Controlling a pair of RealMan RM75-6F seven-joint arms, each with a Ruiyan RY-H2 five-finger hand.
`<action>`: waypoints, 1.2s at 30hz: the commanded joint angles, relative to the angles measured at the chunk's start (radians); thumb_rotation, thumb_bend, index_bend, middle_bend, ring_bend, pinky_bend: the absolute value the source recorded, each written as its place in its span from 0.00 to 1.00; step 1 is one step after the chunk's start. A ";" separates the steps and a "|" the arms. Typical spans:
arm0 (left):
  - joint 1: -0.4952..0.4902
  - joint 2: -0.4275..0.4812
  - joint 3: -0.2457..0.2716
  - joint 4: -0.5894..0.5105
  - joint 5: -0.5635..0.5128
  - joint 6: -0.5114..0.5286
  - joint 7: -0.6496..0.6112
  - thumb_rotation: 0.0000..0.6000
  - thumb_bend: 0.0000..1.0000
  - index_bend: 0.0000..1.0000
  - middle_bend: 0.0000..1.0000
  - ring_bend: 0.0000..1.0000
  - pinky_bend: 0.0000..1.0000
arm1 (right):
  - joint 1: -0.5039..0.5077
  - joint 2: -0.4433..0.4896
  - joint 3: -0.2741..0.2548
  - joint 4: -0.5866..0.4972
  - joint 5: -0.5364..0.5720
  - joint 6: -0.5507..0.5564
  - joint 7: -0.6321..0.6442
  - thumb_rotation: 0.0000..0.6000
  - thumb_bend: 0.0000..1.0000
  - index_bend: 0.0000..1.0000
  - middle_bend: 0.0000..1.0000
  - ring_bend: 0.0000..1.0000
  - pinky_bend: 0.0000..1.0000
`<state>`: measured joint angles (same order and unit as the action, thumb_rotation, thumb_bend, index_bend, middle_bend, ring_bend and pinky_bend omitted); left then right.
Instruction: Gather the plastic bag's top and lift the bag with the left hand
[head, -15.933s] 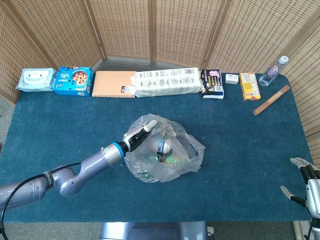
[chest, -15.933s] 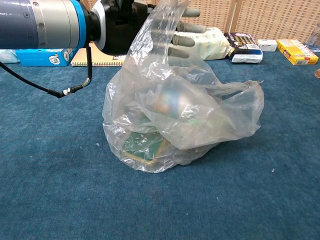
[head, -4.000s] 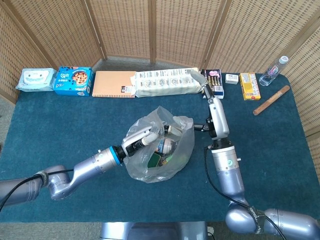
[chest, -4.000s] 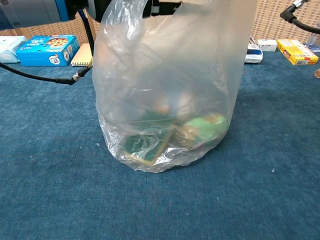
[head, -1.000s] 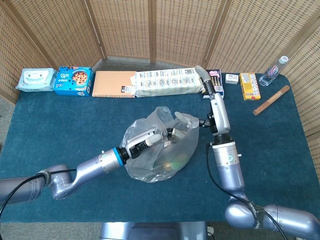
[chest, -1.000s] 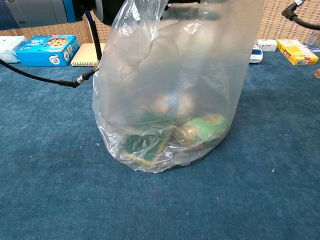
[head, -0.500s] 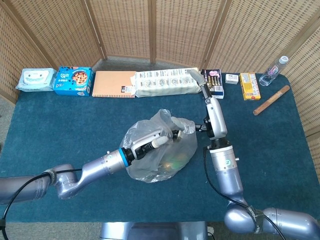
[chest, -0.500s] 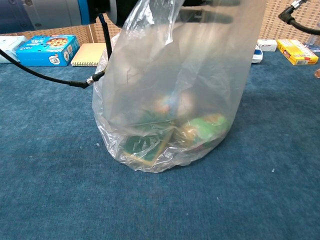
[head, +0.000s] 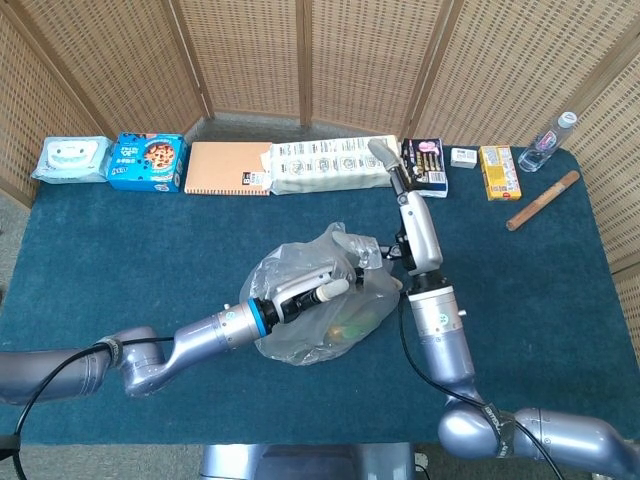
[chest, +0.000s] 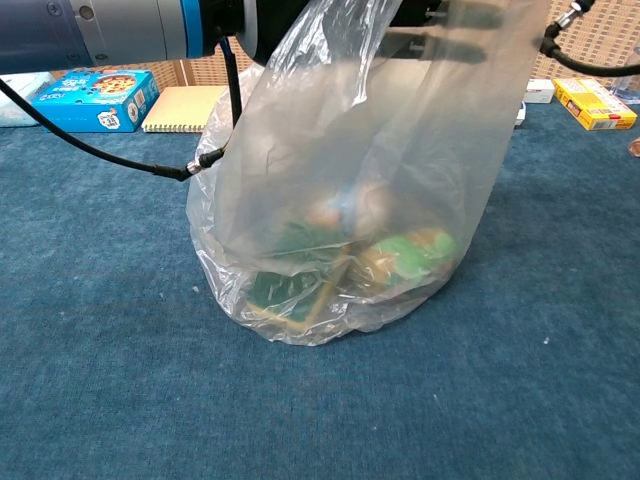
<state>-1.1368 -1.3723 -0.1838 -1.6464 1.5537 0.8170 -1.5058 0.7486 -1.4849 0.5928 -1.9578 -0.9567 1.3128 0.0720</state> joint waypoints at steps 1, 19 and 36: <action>-0.001 0.001 0.001 -0.003 0.003 0.001 0.005 0.00 0.14 0.25 0.17 0.11 0.10 | 0.011 -0.007 0.003 0.010 0.010 -0.007 -0.013 1.00 0.02 0.04 0.06 0.01 0.05; 0.008 0.019 0.007 -0.028 -0.006 -0.001 0.013 0.00 0.17 0.45 0.31 0.39 0.33 | 0.106 -0.044 0.032 0.114 0.116 -0.055 -0.108 1.00 0.02 0.04 0.06 0.01 0.05; 0.044 0.045 0.033 -0.009 0.049 0.082 -0.156 0.00 0.17 0.46 0.33 0.40 0.33 | 0.071 0.006 -0.001 0.129 0.120 -0.086 -0.092 1.00 0.02 0.04 0.06 0.01 0.05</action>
<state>-1.0945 -1.3292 -0.1528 -1.6589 1.5977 0.8922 -1.6530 0.8216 -1.4815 0.5945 -1.8302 -0.8362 1.2293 -0.0212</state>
